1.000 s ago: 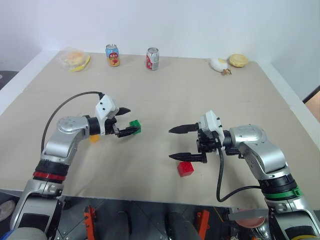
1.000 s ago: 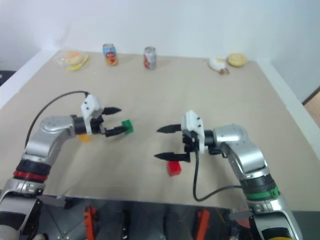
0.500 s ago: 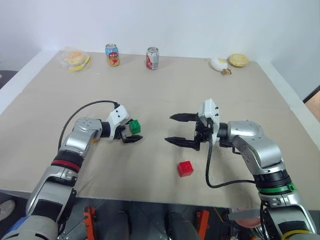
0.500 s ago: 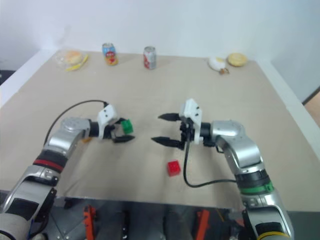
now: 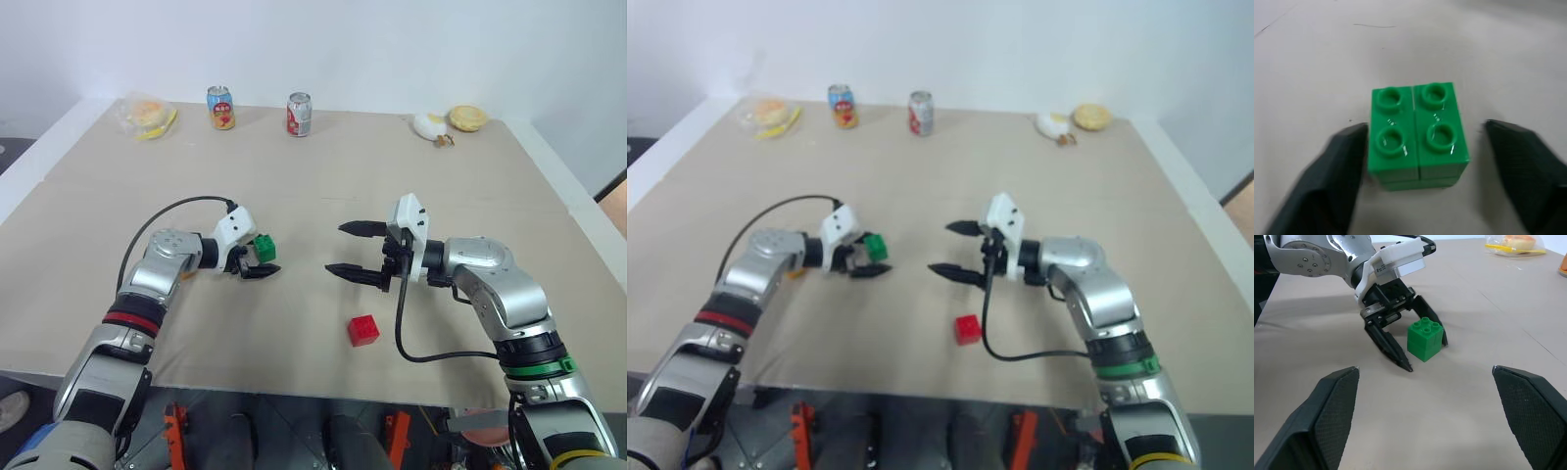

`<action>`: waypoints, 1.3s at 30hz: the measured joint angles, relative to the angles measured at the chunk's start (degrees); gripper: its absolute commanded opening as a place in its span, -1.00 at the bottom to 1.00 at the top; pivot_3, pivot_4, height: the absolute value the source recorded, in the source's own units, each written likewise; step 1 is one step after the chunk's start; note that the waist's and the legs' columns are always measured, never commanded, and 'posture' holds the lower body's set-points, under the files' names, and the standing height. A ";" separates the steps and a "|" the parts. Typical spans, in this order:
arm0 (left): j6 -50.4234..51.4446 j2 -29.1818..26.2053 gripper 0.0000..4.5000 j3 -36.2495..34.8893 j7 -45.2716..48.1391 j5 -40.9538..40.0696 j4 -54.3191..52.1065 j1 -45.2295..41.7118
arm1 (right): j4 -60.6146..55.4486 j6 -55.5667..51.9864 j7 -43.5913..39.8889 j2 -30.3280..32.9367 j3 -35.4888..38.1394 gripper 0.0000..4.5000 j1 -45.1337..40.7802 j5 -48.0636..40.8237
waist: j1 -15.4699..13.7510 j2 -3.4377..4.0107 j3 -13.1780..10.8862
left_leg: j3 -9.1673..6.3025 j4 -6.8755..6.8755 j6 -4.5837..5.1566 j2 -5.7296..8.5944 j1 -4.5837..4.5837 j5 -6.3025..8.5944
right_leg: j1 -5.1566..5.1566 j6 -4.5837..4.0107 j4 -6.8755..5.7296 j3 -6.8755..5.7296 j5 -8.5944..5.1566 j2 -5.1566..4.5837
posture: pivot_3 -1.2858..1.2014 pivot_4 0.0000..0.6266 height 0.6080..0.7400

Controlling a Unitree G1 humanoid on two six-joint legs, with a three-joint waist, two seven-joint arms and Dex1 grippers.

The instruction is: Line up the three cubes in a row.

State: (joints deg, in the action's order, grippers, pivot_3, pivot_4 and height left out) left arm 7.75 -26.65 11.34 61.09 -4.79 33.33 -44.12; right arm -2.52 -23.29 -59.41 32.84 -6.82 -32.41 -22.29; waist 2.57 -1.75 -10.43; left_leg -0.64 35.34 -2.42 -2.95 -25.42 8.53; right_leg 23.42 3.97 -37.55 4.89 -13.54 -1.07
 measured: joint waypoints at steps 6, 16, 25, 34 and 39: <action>0.12 0.19 -0.40 -0.04 -0.05 0.26 0.00 -0.01 | 0.00 0.87 -0.58 0.00 0.00 1.00 0.01 0.41 | 0.00 0.00 0.00 | -0.01 0.00 0.00 0.00 0.00 0.00 | 0.01 0.00 -0.04 0.00 0.00 0.01 | 0.03 -0.52 0.90; 4.45 -3.15 -0.40 -0.28 15.85 -11.39 -22.35 9.35 | -11.28 -1.44 -5.78 6.50 4.68 1.00 7.71 -6.34 | 0.00 0.01 0.00 | -0.08 -0.03 -0.07 0.01 -0.02 0.15 | -0.02 -0.26 -0.12 -0.02 -0.15 -0.02 | 0.03 -0.52 0.90; 5.16 -5.38 -0.40 4.88 16.09 -8.94 -32.73 16.47 | -20.48 -3.18 -4.88 12.21 7.20 1.00 17.25 -7.26 | 0.01 0.01 0.00 | 0.00 0.14 0.02 0.00 0.16 0.00 | -0.08 -0.32 -0.23 0.02 -0.22 -0.05 | 0.03 -0.52 0.90; 5.26 -5.08 -0.40 8.06 15.05 -6.96 -33.78 16.77 | -23.27 -4.41 -2.59 13.16 7.44 1.00 19.26 -7.94 | 0.00 0.00 0.00 | 0.08 0.13 0.07 0.00 0.20 -0.07 | -0.07 -0.36 -0.23 0.02 -0.18 -0.10 | 0.03 -0.52 0.90; 5.06 -3.24 -0.40 9.21 14.15 -5.90 -31.65 16.07 | -23.28 -4.50 -1.61 13.18 7.45 1.00 19.34 -7.98 | -0.01 0.00 0.00 | 0.06 0.11 0.07 0.01 0.15 -0.06 | -0.05 -0.33 -0.23 0.02 -0.22 -0.09 | 0.03 -0.52 0.90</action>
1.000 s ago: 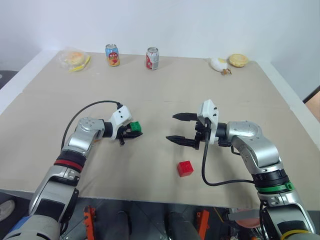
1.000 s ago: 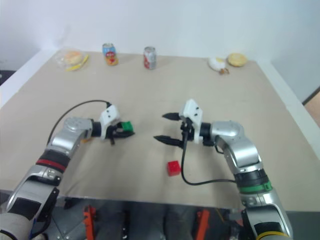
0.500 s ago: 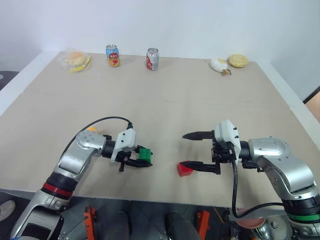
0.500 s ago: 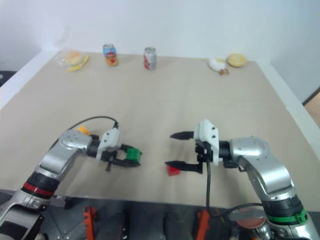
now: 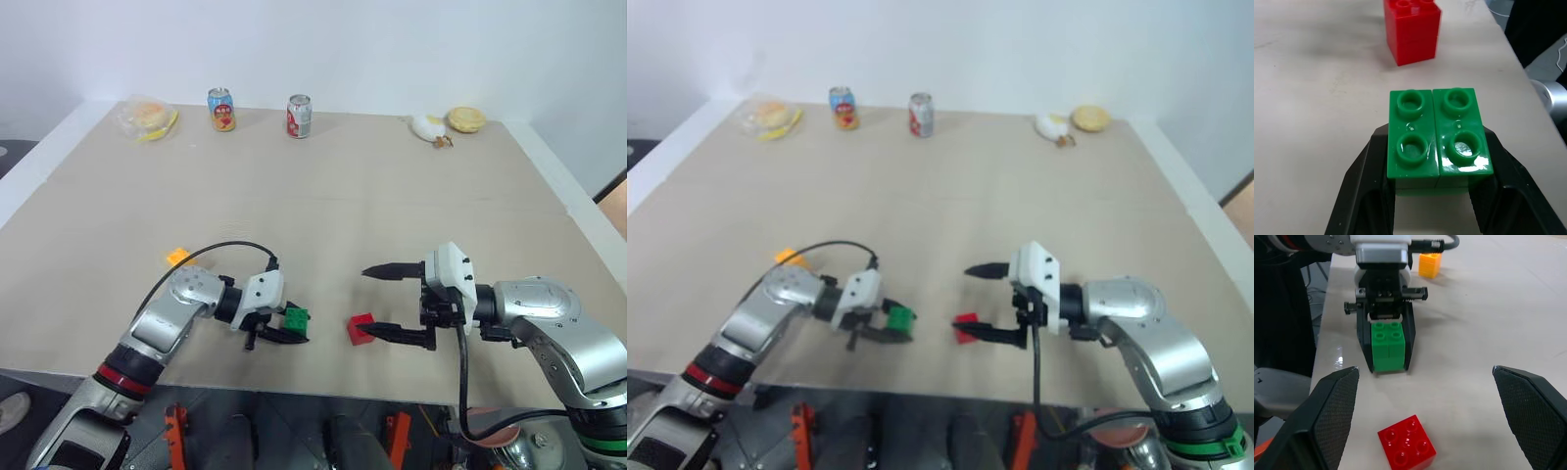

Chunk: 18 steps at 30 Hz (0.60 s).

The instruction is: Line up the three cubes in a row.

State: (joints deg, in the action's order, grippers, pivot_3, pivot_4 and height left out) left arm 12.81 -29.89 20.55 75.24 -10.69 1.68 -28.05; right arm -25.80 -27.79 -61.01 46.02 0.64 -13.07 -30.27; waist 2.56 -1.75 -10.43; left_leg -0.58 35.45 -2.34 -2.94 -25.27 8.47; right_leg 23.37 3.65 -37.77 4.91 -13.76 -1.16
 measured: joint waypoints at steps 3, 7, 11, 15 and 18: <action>-0.31 0.50 -0.40 0.46 -0.04 0.77 1.36 -0.99 | 0.00 -0.01 0.18 0.00 0.00 1.00 0.10 -0.08 | 0.00 0.00 0.00 | -0.02 0.00 0.00 0.00 0.00 0.00 | -0.01 0.00 0.00 -0.01 0.00 0.01 | 0.03 -0.52 0.90; -0.72 1.45 -0.40 1.35 0.10 1.33 2.29 -1.47 | 0.00 -0.02 0.51 0.00 0.00 1.00 0.34 -0.22 | 0.00 0.00 0.00 | 0.01 0.01 0.00 0.01 0.00 0.00 | 0.00 0.00 0.00 0.02 0.01 0.00 | 0.03 -0.52 0.90; -1.55 1.73 -0.40 1.43 0.23 1.58 2.82 -1.49 | -0.01 -0.06 1.21 0.00 0.00 1.00 0.43 -0.40 | 0.00 0.00 0.00 | -0.02 0.01 0.00 0.00 0.00 0.00 | -0.01 0.00 0.00 0.00 0.01 0.00 | 0.03 -0.52 0.90; -1.68 1.77 -0.17 1.43 0.40 1.59 2.91 -1.52 | -0.09 -0.09 1.53 0.00 0.00 1.00 0.81 -0.55 | 0.00 0.00 0.00 | -0.01 0.01 0.00 0.01 0.00 0.00 | -0.02 0.01 0.00 0.01 0.00 -0.01 | 0.03 -0.52 0.90; -1.83 1.82 0.38 1.57 1.06 1.65 3.08 -1.54 | -0.09 -0.09 1.65 0.00 0.00 1.00 0.81 -0.86 | 0.00 0.00 0.00 | -0.02 0.01 0.00 0.01 0.00 0.00 | -0.02 0.01 0.00 0.00 0.00 0.00 | 0.03 -0.52 0.90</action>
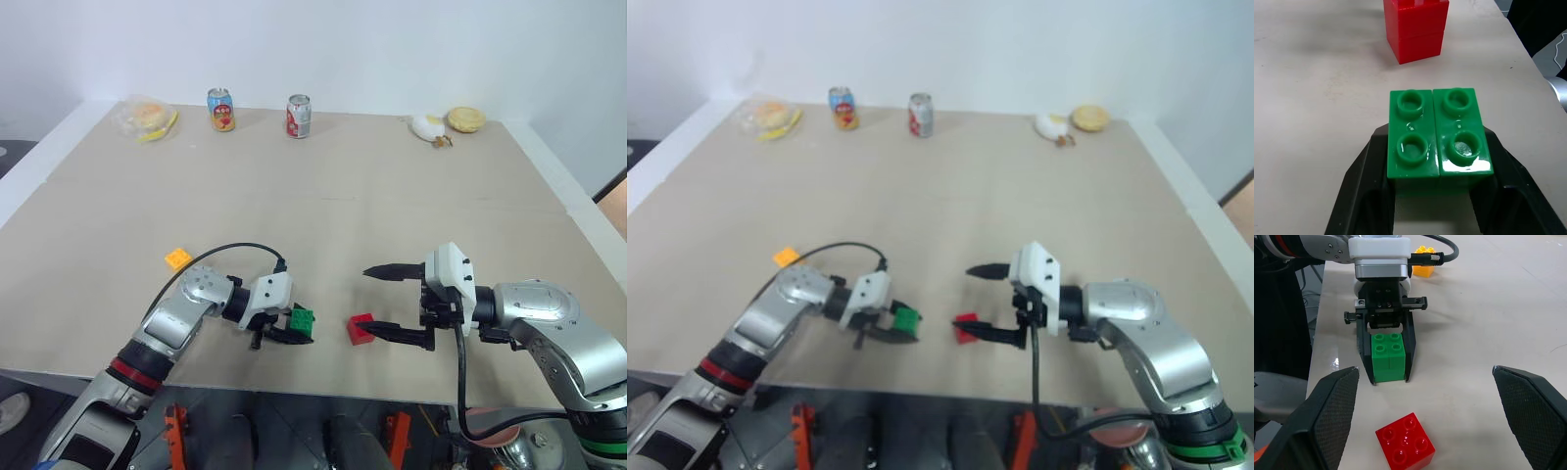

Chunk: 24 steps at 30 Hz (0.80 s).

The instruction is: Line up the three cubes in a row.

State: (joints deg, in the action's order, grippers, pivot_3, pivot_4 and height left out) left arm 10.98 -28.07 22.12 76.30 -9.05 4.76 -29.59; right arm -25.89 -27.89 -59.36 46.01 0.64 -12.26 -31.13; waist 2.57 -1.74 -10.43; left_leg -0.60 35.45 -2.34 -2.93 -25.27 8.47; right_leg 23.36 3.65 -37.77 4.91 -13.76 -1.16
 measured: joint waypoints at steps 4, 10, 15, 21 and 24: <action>-0.63 0.02 0.97 0.01 0.57 0.00 0.13 0.00 | 0.00 0.00 0.02 0.00 0.00 1.00 -0.02 -0.08 | 0.00 0.00 0.00 | 0.00 0.00 0.00 0.00 0.00 0.00 | 0.00 0.00 0.00 0.01 0.00 0.00 | 0.03 -0.52 0.90; 1.96 -1.17 0.99 -1.43 0.40 -2.36 -1.71 0.21 | 0.00 -0.61 -0.20 0.00 0.25 1.00 -0.92 -1.99 | 0.04 -0.01 -0.01 | 0.00 0.00 0.00 -0.03 -0.01 0.00 | 0.03 0.00 0.00 0.00 0.00 0.01 | 0.03 -0.52 0.90; 11.68 -5.40 0.99 -10.76 -2.74 -10.09 -10.09 0.92 | 0.06 -1.77 0.00 -0.52 2.46 1.00 -2.97 -5.70 | 0.12 -0.01 -0.01 | -0.01 -0.05 0.00 -0.06 0.04 0.00 | 0.00 -0.02 0.00 -0.02 -0.01 0.02 | 0.03 -0.52 0.90; 16.48 -10.60 0.99 -24.22 -12.02 -12.94 -9.46 2.03 | 2.41 -1.95 4.51 -8.15 0.08 1.00 -11.92 -5.47 | 0.24 -0.02 -0.02 | -0.01 -0.05 0.00 -0.16 0.13 0.00 | 0.02 -0.10 -0.01 -0.07 0.06 0.10 | 0.03 -0.52 0.90; 16.41 -13.22 0.99 -30.82 -16.94 -12.69 -6.65 4.21 | 5.10 -1.77 7.27 -13.18 -3.49 1.00 -15.71 -3.19 | 0.30 -0.01 -0.02 | 0.07 -0.10 -0.01 -0.23 0.10 0.01 | 0.08 -0.16 -0.01 -0.08 0.07 0.10 | 0.03 -0.52 0.90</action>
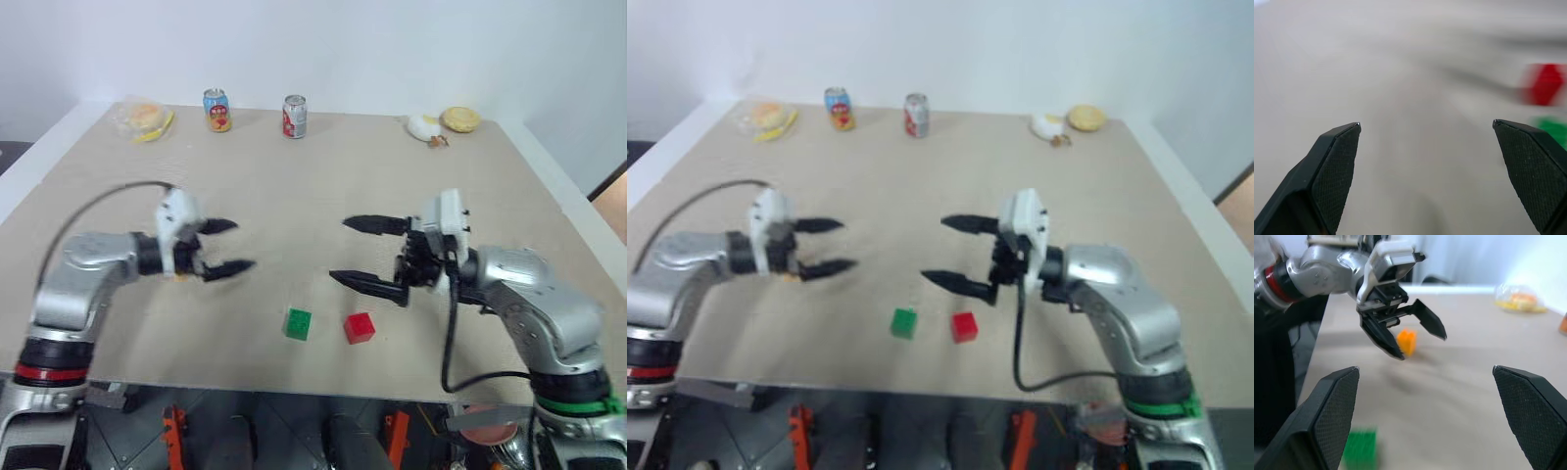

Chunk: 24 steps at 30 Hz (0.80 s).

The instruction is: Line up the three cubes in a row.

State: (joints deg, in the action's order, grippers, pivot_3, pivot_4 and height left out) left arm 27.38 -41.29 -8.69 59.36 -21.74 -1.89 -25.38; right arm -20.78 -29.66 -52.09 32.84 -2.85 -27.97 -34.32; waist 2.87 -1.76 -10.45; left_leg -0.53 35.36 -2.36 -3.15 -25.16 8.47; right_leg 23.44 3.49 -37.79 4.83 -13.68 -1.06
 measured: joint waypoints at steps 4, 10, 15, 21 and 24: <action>-0.92 -2.17 0.99 -5.29 -2.80 0.38 3.45 7.30 | 2.85 1.60 1.14 -4.53 -4.48 1.00 -2.29 3.45 | -0.25 0.00 0.00 | 0.01 -0.07 -0.09 0.00 -0.08 0.06 | 0.05 -0.03 0.00 -0.02 -0.17 -0.02 | 0.03 -0.52 0.90; -3.94 -2.60 0.99 -5.40 -3.97 1.58 6.04 9.84 | 8.32 4.90 -0.49 -7.30 -9.14 1.00 -3.25 7.77 | -0.85 -0.04 0.01 | 0.01 -0.03 -0.13 0.02 -0.17 0.07 | 0.06 -0.04 -0.01 -0.07 -0.16 -0.08 | 0.03 -0.52 0.90; -6.24 -2.39 0.99 -4.09 -3.97 2.36 9.37 8.51 | 10.79 6.20 -0.93 -8.50 -9.57 1.00 -4.51 9.21 | -0.76 -0.04 0.01 | 0.12 -0.04 -0.13 -0.18 -0.07 0.06 | 0.09 -0.20 -0.01 -0.13 -0.04 0.00 | 0.03 -0.52 0.90; -8.83 -1.00 0.99 0.06 -4.08 4.92 15.34 5.08 | 11.12 6.40 -1.20 -9.52 -9.78 1.00 -4.65 10.00 | -0.77 -0.04 0.01 | 0.15 -0.05 -0.13 -0.27 -0.11 0.06 | 0.15 -0.25 -0.06 -0.17 -0.06 0.08 | 0.03 -0.52 0.90; -9.76 -0.08 0.88 1.71 -4.23 5.96 17.23 3.52 | 10.88 6.07 -1.16 -9.55 -9.71 1.00 -4.54 9.84 | -0.77 -0.04 0.01 | 0.15 -0.04 -0.13 -0.28 -0.12 0.06 | 0.16 -0.27 -0.10 -0.18 -0.07 0.10 | 0.03 -0.52 0.90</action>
State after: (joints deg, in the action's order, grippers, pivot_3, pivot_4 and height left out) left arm 17.62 -41.37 -6.98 55.13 -15.78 15.34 -21.86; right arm -9.91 -23.58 -53.25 23.29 -12.56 -32.52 -24.48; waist 2.10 -1.80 -10.43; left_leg -0.39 35.31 -2.49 -3.43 -25.28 8.54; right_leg 23.60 3.22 -37.89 4.66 -13.76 -0.96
